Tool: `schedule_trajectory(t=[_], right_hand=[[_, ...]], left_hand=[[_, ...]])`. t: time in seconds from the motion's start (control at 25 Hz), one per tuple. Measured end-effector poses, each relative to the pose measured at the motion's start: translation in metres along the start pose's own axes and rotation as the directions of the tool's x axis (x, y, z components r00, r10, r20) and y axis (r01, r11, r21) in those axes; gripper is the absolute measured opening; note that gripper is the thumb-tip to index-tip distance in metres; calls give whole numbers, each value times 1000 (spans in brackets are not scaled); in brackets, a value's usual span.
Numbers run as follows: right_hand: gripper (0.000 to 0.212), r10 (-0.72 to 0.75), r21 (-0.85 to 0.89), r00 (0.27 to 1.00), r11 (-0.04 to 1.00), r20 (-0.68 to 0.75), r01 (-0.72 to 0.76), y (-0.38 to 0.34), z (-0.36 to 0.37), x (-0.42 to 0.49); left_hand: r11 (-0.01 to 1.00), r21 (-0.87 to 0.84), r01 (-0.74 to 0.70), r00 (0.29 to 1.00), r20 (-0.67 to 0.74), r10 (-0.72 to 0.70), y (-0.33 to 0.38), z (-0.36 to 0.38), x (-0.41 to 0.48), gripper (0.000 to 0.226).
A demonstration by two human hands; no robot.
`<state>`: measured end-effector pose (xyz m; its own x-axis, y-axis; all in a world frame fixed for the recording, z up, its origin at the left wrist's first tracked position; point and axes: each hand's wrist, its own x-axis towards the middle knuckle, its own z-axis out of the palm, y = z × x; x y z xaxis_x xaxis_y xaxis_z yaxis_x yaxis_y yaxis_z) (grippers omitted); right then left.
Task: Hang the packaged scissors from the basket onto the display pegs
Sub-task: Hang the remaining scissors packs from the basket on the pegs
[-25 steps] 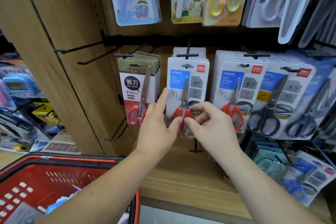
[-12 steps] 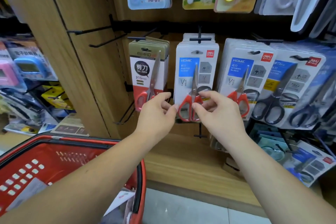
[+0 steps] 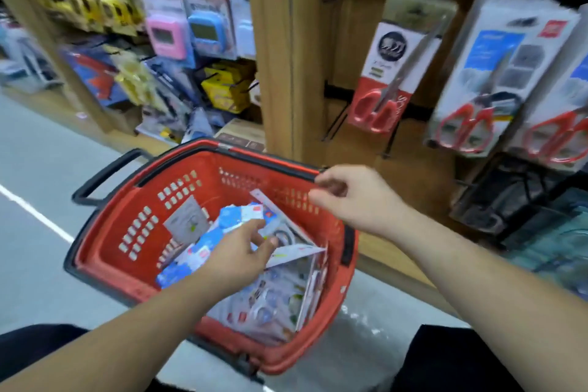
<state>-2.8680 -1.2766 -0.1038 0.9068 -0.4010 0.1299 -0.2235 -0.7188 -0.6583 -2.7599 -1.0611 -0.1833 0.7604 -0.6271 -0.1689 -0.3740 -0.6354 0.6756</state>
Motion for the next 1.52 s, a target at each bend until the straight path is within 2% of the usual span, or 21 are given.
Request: schedule_trajectory(t=[0.12, 0.2, 0.28, 0.36, 0.44, 0.52, 0.56, 0.64, 0.72, 0.84, 0.92, 1.04, 1.12, 1.16, 1.24, 1.32, 1.44, 1.52], right_hand=[[29, 10, -76, 927, 997, 376, 20, 14, 61, -6], [33, 78, -224, 863, 974, 500, 42, 24, 70, -5], [32, 139, -354, 864, 934, 484, 48, 26, 70, 1], [34, 201, -395, 870, 919, 451, -8, 23, 70, 7], [37, 240, -433, 836, 902, 494, -3, 14, 75, 12], [37, 258, -434, 805, 901, 534, -1, 12, 84, 17], [38, 259, -417, 802, 909, 538, -14, 10, 89, 19], [44, 237, -388, 815, 922, 529, -16, 9, 97, 27], [52, 195, -336, 840, 942, 507, -16, 10, 107, 35], [71, 236, -220, 857, 964, 457, -148, 11, 119, 48], [79, 295, -211, 844, 952, 448, -221, 19, 129, 62], [72, 410, -212, 789, 912, 457, -351, 31, 142, 85], [63, 472, -146, 745, 875, 471, -462, 40, 152, 90], [60, 478, -138, 740, 870, 474, -473, 44, 157, 89], [57, 442, -170, 753, 894, 487, -414, 52, 164, 89], [50, 388, -199, 800, 922, 457, -333, 56, 168, 91], [16, 271, -286, 877, 944, 397, -162, 54, 166, 94], [21, 218, -312, 919, 943, 329, -112, 48, 161, 93]], left_hand=[[995, 70, 65, 997, 30, -67, -36, 7, -17, 54], [987, 153, 55, 998, 3, -56, -51, 7, -23, 58], [949, 302, 90, 996, -7, -92, -63, -4, -23, 60], [907, 402, 126, 978, 101, -180, -66, -16, -18, 60], [935, 322, 147, 936, 262, -237, -64, -22, -11, 69], [954, 268, 134, 906, 356, -227, -60, -25, -5, 78], [952, 289, 103, 910, 358, -207, -61, -24, -2, 76], [934, 355, 45, 937, 310, -163, -65, -23, 6, 57], [941, 336, 44, 943, 298, -150, -71, -23, 15, 42], [972, 214, 97, 927, 337, -167, -76, -34, 32, 46], [980, 131, 151, 942, 282, -182, -83, -45, 47, 55], [963, 6, 271, 945, 187, -267, -97, -54, 66, 53], [934, -43, 354, 916, 215, -338, -104, -54, 72, 41], [922, -49, 385, 901, 238, -363, -103, -53, 73, 32], [925, -38, 378, 897, 261, -356, -99, -50, 76, 24], [935, -31, 352, 909, 250, -334, -89, -52, 75, 21], [924, -90, 372, 920, 168, -354, -84, -62, 74, 20], [913, -120, 389, 920, 101, -379, -84, -70, 72, 20]])
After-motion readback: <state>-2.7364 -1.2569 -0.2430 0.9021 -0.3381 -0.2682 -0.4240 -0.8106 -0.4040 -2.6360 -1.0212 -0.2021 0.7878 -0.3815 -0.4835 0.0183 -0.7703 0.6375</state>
